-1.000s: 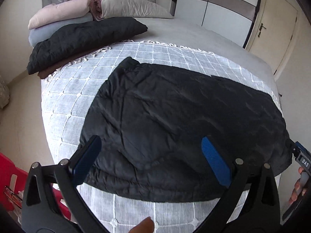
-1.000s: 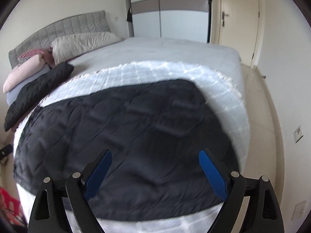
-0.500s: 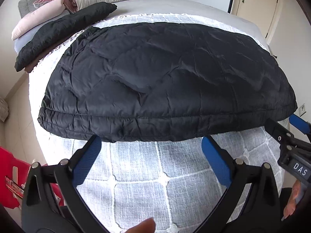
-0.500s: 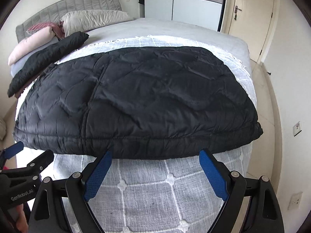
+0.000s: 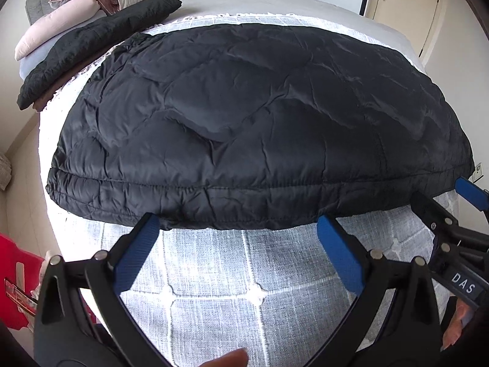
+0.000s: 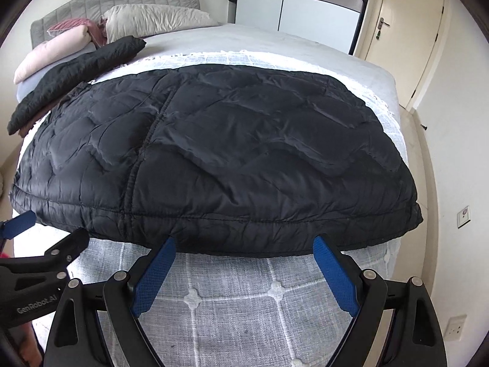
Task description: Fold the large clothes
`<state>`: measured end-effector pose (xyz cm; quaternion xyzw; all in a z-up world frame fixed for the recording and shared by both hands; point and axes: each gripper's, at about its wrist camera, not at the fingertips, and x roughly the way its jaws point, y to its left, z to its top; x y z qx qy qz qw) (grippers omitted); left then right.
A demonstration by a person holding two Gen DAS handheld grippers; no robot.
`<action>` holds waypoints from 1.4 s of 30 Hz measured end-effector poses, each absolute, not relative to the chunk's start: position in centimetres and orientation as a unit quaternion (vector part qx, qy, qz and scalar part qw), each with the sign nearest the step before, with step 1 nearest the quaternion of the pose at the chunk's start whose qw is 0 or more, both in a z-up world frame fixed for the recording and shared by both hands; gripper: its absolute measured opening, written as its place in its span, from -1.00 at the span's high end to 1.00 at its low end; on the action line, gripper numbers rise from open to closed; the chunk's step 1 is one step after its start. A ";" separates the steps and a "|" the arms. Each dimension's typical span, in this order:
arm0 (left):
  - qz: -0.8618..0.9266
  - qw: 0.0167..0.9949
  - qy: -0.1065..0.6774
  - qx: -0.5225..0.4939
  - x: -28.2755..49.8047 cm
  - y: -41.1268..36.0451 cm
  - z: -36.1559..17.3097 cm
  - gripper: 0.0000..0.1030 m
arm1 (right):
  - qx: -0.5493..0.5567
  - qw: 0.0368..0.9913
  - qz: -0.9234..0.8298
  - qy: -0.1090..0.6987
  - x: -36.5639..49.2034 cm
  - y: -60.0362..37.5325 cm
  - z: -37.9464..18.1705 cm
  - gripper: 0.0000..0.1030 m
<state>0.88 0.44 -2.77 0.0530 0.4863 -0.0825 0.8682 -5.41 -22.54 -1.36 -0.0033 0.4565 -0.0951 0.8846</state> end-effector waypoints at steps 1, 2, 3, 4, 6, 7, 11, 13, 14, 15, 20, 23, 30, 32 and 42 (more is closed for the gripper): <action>-0.082 0.868 0.486 0.054 0.9 0.4 -2.8 -1.00 | -0.003 0.884 -0.094 0.457 -5.4 -22.5 -1.4 -0.79; -0.082 0.868 0.487 0.055 1.0 0.4 -2.8 -1.00 | -0.002 0.884 -0.093 0.458 -5.4 -22.5 -1.4 -0.79; -0.082 0.868 0.487 0.055 1.0 0.4 -2.9 -1.00 | -0.001 0.884 -0.093 0.458 -5.4 -22.5 -1.4 -0.79; -0.081 0.868 0.488 0.054 1.0 0.4 -2.9 -1.00 | 0.002 0.884 -0.092 0.459 -5.4 -22.6 -1.4 -0.79; -0.081 0.868 0.487 0.053 1.1 0.6 -2.8 -1.00 | 0.006 0.883 -0.090 0.460 -5.4 -22.6 -1.5 -0.79; -0.081 0.868 0.487 0.053 1.1 0.6 -2.8 -1.00 | 0.008 0.883 -0.089 0.460 -5.4 -22.6 -1.5 -0.79; -0.078 0.869 0.485 0.053 1.0 0.7 -2.8 -1.00 | 0.014 0.881 -0.087 0.464 -5.3 -22.7 -1.7 -0.79; -0.078 0.869 0.485 0.054 1.0 0.7 -2.8 -1.00 | 0.017 0.881 -0.087 0.466 -5.3 -22.8 -1.9 -0.79; -0.078 0.869 0.485 0.054 1.0 0.7 -2.8 -1.00 | 0.017 0.880 -0.088 0.466 -5.3 -22.8 -1.9 -0.79; -0.078 0.870 0.485 0.054 1.0 0.8 -2.8 -1.00 | 0.018 0.880 -0.088 0.466 -5.3 -22.8 -2.0 -0.79; -0.077 0.869 0.485 0.054 1.0 0.7 -2.8 -1.00 | 0.019 0.879 -0.088 0.469 -5.2 -22.7 -2.2 -0.79; -0.079 0.869 0.486 0.054 1.0 0.8 -2.8 -1.00 | 0.018 0.878 -0.087 0.471 -5.2 -22.6 -2.3 -0.79; -0.079 0.868 0.487 0.054 1.0 0.8 -2.9 -1.00 | 0.017 0.876 -0.085 0.474 -5.2 -22.4 -2.5 -0.79; -0.079 0.868 0.487 0.055 1.0 0.7 -3.0 -1.00 | 0.018 0.876 -0.085 0.474 -5.2 -22.4 -2.5 -0.79; -0.079 0.868 0.487 0.054 1.0 0.7 -3.0 -1.00 | 0.019 0.876 -0.083 0.475 -5.2 -22.3 -2.6 -0.79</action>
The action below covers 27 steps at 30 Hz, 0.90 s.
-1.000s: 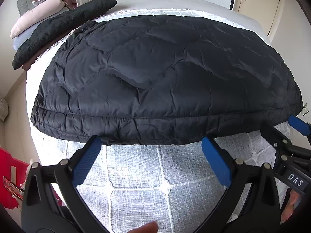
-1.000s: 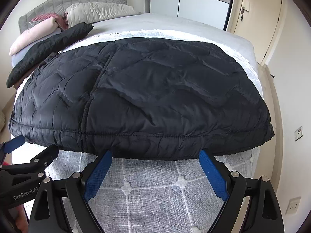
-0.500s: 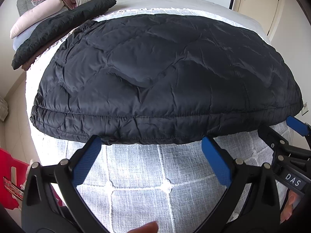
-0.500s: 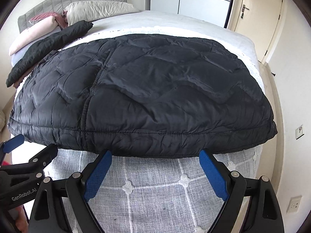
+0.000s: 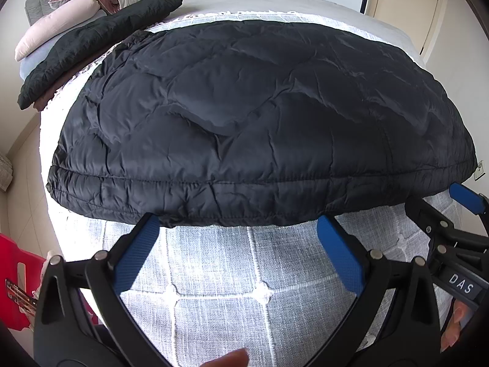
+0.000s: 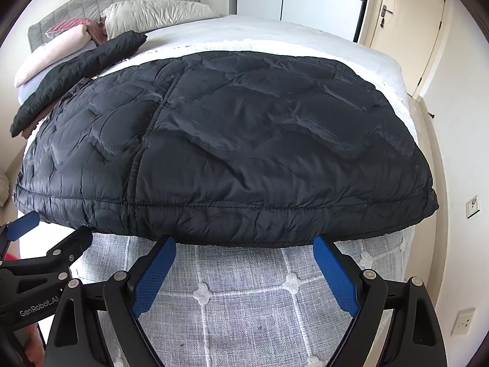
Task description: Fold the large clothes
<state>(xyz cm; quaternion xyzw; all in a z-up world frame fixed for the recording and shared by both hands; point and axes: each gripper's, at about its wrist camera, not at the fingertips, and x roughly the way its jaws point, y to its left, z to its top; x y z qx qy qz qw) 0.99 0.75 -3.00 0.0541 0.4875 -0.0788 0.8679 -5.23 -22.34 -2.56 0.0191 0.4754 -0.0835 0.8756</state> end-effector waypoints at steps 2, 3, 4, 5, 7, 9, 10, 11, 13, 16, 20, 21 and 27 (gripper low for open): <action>-0.080 0.868 0.488 0.054 1.0 0.7 -3.1 -1.00 | 0.019 0.875 -0.083 0.476 -5.2 -22.3 -2.6 -0.79; -0.080 0.868 0.488 0.055 1.0 0.7 -3.1 -1.00 | 0.019 0.875 -0.084 0.476 -5.2 -22.3 -2.6 -0.79; -0.080 0.868 0.488 0.055 1.0 0.7 -3.1 -1.00 | 0.020 0.875 -0.084 0.476 -5.3 -22.3 -2.6 -0.79; -0.080 0.867 0.488 0.055 0.9 0.7 -3.2 -1.00 | 0.020 0.875 -0.083 0.476 -5.3 -22.3 -2.6 -0.79; -0.081 0.867 0.488 0.055 0.9 0.8 -3.2 -1.00 | 0.020 0.875 -0.084 0.476 -5.3 -22.3 -2.6 -0.79; -0.081 0.867 0.488 0.056 0.8 0.7 -3.3 -1.00 | 0.020 0.875 -0.083 0.476 -5.3 -22.4 -2.6 -0.79; -0.080 0.867 0.488 0.055 0.9 0.7 -3.2 -1.00 | 0.020 0.875 -0.083 0.477 -5.3 -22.3 -2.6 -0.79; -0.080 0.867 0.489 0.055 0.8 0.7 -3.3 -1.00 | 0.019 0.875 -0.082 0.477 -5.3 -22.3 -2.6 -0.79; -0.081 0.866 0.490 0.055 0.8 0.8 -3.3 -1.00 | 0.019 0.875 -0.082 0.478 -5.2 -22.2 -2.6 -0.79; -0.082 0.866 0.491 0.056 0.8 0.9 -3.3 -1.00 | 0.019 0.874 -0.082 0.478 -5.2 -22.3 -2.6 -0.79; -0.082 0.865 0.491 0.056 0.8 0.8 -3.3 -1.00 | 0.019 0.874 -0.082 0.478 -5.2 -22.3 -2.6 -0.79; -0.082 0.865 0.491 0.056 0.8 0.8 -3.3 -1.00 | 0.019 0.874 -0.081 0.479 -5.2 -22.3 -2.7 -0.79; -0.082 0.865 0.492 0.056 0.7 0.8 -3.4 -1.00 | 0.020 0.874 -0.080 0.480 -5.2 -22.3 -2.8 -0.79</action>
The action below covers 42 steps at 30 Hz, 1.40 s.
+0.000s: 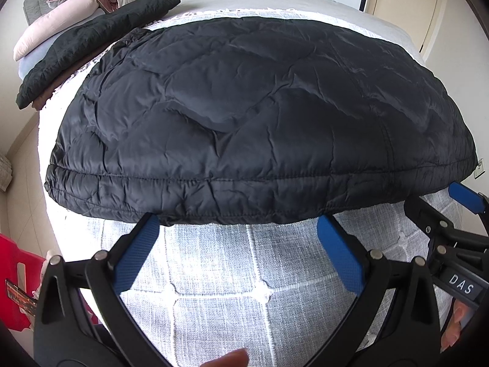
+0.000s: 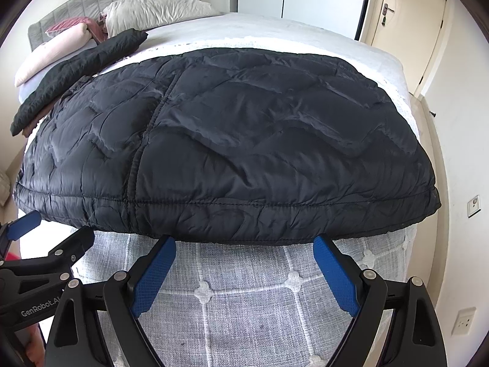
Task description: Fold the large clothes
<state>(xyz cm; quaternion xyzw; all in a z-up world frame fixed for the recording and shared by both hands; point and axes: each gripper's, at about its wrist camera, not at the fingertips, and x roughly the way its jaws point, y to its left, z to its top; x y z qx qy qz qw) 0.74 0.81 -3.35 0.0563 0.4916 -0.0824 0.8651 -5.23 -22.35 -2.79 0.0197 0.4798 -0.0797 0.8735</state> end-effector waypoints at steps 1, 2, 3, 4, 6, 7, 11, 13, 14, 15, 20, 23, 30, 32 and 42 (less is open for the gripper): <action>-0.082 0.865 0.492 0.056 0.8 0.8 -3.3 -1.00 | 0.020 0.873 -0.079 0.480 -5.2 -22.3 -2.8 -0.79; -0.082 0.865 0.492 0.056 0.8 0.8 -3.3 -1.00 | 0.020 0.873 -0.080 0.480 -5.2 -22.3 -2.8 -0.79; -0.082 0.865 0.492 0.056 0.8 0.8 -3.4 -1.00 | 0.020 0.873 -0.080 0.480 -5.2 -22.3 -2.8 -0.79; -0.082 0.865 0.492 0.056 0.8 0.8 -3.3 -1.00 | 0.020 0.873 -0.080 0.480 -5.2 -22.2 -2.8 -0.79; -0.082 0.865 0.492 0.056 0.8 0.8 -3.4 -1.00 | 0.020 0.873 -0.080 0.480 -5.2 -22.3 -2.8 -0.79; -0.082 0.865 0.492 0.056 0.8 0.8 -3.4 -1.00 | 0.020 0.873 -0.080 0.480 -5.2 -22.3 -2.8 -0.79; -0.082 0.865 0.492 0.057 0.7 0.8 -3.4 -1.00 | 0.020 0.873 -0.080 0.481 -5.2 -22.3 -2.8 -0.79; -0.082 0.865 0.492 0.057 0.7 0.8 -3.4 -1.00 | 0.019 0.873 -0.079 0.481 -5.2 -22.3 -2.9 -0.79; -0.082 0.865 0.492 0.056 0.8 0.8 -3.4 -1.00 | 0.019 0.873 -0.080 0.481 -5.2 -22.3 -2.9 -0.79; -0.082 0.865 0.492 0.056 0.8 0.8 -3.4 -1.00 | 0.019 0.873 -0.079 0.481 -5.2 -22.3 -2.9 -0.79; -0.082 0.865 0.492 0.057 0.8 0.8 -3.4 -1.00 | 0.019 0.872 -0.078 0.482 -5.3 -22.2 -3.1 -0.79; -0.082 0.865 0.492 0.057 0.8 0.8 -3.4 -1.00 | 0.021 0.872 -0.077 0.483 -5.3 -22.2 -3.1 -0.79; -0.082 0.865 0.492 0.057 0.8 0.8 -3.4 -1.00 | 0.021 0.872 -0.077 0.483 -5.4 -22.2 -3.2 -0.79; -0.082 0.865 0.492 0.057 0.8 0.8 -3.3 -1.00 | 0.021 0.872 -0.077 0.483 -5.3 -22.2 -3.2 -0.79; -0.082 0.863 0.495 0.059 0.7 0.9 -3.5 -1.00 | 0.020 0.872 -0.077 0.484 -5.3 -22.3 -3.2 -0.79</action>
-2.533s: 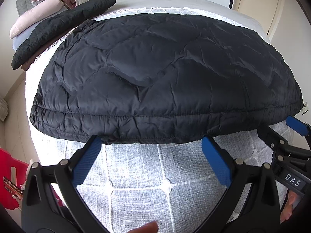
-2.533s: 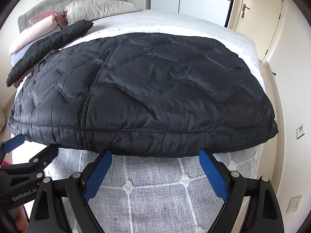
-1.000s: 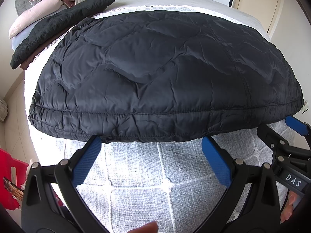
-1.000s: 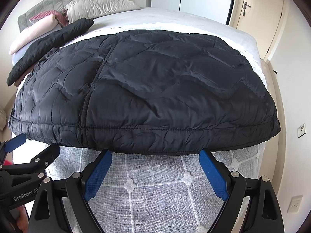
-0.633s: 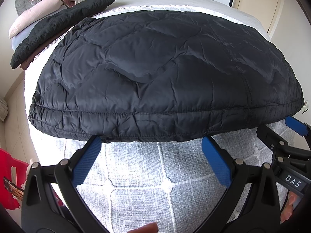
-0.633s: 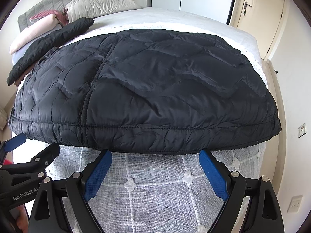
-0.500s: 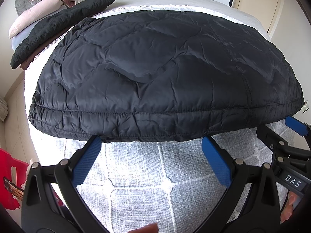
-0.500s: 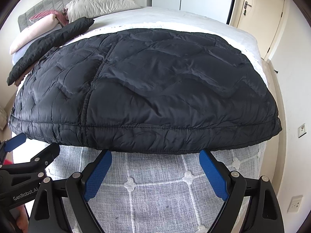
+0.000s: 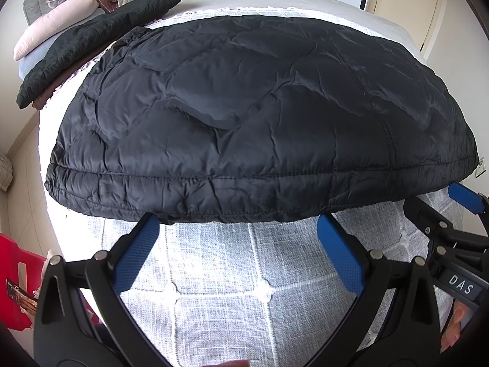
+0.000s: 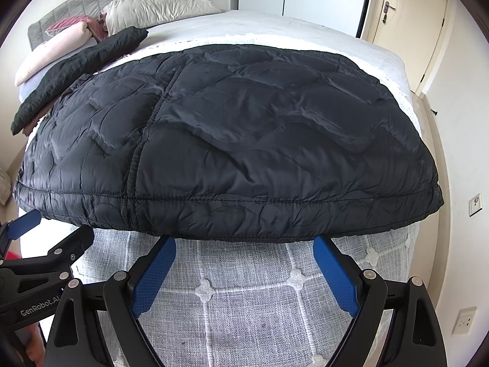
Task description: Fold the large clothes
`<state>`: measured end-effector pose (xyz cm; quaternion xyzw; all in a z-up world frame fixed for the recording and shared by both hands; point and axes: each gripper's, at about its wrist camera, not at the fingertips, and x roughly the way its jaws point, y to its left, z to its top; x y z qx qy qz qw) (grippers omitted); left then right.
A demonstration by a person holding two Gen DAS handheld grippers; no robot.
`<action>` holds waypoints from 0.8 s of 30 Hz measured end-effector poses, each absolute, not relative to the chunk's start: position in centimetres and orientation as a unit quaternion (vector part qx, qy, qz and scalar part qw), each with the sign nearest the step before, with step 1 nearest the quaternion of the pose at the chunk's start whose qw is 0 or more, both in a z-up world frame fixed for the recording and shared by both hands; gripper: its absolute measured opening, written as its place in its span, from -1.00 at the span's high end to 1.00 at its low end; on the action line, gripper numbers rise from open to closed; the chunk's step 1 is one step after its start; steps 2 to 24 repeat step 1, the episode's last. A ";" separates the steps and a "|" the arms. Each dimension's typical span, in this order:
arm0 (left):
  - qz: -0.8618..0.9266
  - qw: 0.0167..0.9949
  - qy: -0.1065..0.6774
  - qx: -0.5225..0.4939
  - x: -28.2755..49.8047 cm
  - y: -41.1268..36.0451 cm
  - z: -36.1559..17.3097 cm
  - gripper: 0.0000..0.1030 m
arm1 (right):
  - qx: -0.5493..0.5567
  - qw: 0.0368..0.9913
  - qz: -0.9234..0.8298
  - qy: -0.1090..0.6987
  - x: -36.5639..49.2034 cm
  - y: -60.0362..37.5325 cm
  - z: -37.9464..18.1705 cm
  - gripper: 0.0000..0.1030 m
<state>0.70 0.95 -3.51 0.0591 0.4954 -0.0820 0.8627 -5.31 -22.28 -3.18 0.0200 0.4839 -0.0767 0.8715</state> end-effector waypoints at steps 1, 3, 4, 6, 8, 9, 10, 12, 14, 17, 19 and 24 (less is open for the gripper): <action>-0.079 0.859 0.501 0.063 0.7 1.0 -3.8 -1.00 | 0.020 0.871 -0.077 0.485 -5.3 -22.3 -3.2 -0.79; -0.079 0.859 0.501 0.063 0.7 1.0 -3.8 -1.00 | 0.020 0.871 -0.077 0.485 -5.3 -22.3 -3.2 -0.79; -0.079 0.859 0.501 0.063 0.7 1.0 -3.8 -1.00 | 0.020 0.871 -0.077 0.485 -5.3 -22.3 -3.2 -0.79; -0.079 0.859 0.501 0.063 0.7 1.0 -3.8 -1.00 | 0.020 0.871 -0.077 0.485 -5.3 -22.3 -3.2 -0.79; -0.079 0.859 0.501 0.063 0.7 1.0 -3.8 -1.00 | 0.020 0.871 -0.077 0.485 -5.3 -22.3 -3.2 -0.79; -0.079 0.859 0.501 0.063 0.7 1.0 -3.8 -1.00 | 0.020 0.871 -0.077 0.485 -5.3 -22.3 -3.2 -0.79; -0.079 0.859 0.501 0.063 0.7 1.0 -3.8 -1.00 | 0.020 0.871 -0.077 0.485 -5.3 -22.3 -3.2 -0.79; -0.079 0.859 0.501 0.063 0.7 1.0 -3.8 -1.00 | 0.020 0.871 -0.077 0.485 -5.3 -22.3 -3.2 -0.79; -0.079 0.859 0.501 0.063 0.7 1.0 -3.8 -1.00 | 0.020 0.871 -0.077 0.485 -5.3 -22.3 -3.2 -0.79; -0.079 0.859 0.501 0.063 0.7 1.0 -3.8 -1.00 | 0.020 0.871 -0.077 0.485 -5.3 -22.3 -3.2 -0.79; -0.079 0.859 0.501 0.063 0.7 1.0 -3.8 -1.00 | 0.020 0.871 -0.077 0.485 -5.3 -22.3 -3.2 -0.79; -0.079 0.859 0.501 0.063 0.7 1.0 -3.8 -1.00 | 0.020 0.871 -0.077 0.485 -5.3 -22.3 -3.2 -0.79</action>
